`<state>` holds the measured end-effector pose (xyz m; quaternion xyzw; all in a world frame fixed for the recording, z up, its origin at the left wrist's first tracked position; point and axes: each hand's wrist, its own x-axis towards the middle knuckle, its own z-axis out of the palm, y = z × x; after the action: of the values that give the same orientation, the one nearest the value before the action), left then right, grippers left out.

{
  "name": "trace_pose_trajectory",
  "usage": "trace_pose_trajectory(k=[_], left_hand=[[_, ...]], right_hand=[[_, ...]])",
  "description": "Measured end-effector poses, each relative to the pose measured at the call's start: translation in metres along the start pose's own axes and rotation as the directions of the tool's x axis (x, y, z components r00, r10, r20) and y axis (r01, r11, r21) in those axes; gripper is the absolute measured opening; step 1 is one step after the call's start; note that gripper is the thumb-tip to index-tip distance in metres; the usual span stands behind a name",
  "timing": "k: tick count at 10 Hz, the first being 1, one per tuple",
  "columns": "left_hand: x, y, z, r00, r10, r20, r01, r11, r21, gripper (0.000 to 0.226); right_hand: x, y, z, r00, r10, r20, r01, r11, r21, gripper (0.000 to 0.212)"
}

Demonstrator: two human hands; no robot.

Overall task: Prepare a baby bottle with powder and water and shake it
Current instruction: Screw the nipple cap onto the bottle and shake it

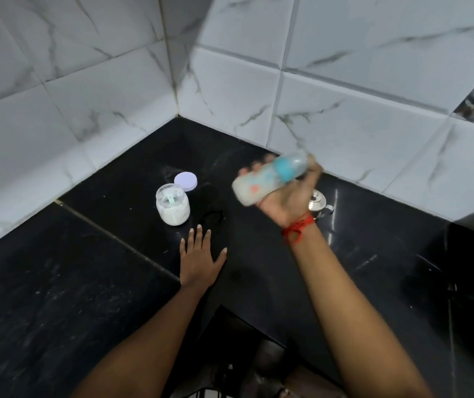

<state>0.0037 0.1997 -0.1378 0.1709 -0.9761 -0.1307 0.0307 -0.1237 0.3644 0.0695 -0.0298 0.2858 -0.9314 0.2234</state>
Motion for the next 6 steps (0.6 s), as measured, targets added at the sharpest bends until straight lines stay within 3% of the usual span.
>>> trace_pose_trajectory(k=[1, 2, 4, 5, 6], left_hand=[[0.001, 0.002, -0.002, 1.000, -0.006, -0.016, 0.006, 1.000, -0.004, 0.086], [0.001, 0.001, -0.002, 1.000, -0.001, 0.007, 0.001, 1.000, 0.020, 0.083], [0.001, -0.001, 0.000, 1.000, 0.004, -0.008, -0.004, 1.000, 0.010, 0.087], [0.002, 0.003, 0.001, 1.000, -0.009, -0.017, 0.009, 1.000, 0.002, 0.088], [0.002, 0.000, 0.002, 1.000, 0.000, -0.020, 0.001, 1.000, 0.023, 0.089]], right_hand=[[-0.005, -0.003, 0.011, 1.000, 0.007, 0.009, -0.007, 0.998, -0.065, 0.087], [-0.021, 0.011, 0.004, 0.989, 0.141, 0.036, -0.130, 0.968, -0.216, 0.089], [-0.027, -0.005, 0.028, 0.997, 0.008, -0.073, -0.023, 0.979, -0.205, 0.068], [-0.020, -0.008, -0.002, 0.975, -0.009, -0.223, 0.000, 0.999, -0.039, 0.069], [-0.035, -0.005, -0.020, 0.966, 0.037, -0.258, -0.093, 0.973, -0.211, 0.042]])
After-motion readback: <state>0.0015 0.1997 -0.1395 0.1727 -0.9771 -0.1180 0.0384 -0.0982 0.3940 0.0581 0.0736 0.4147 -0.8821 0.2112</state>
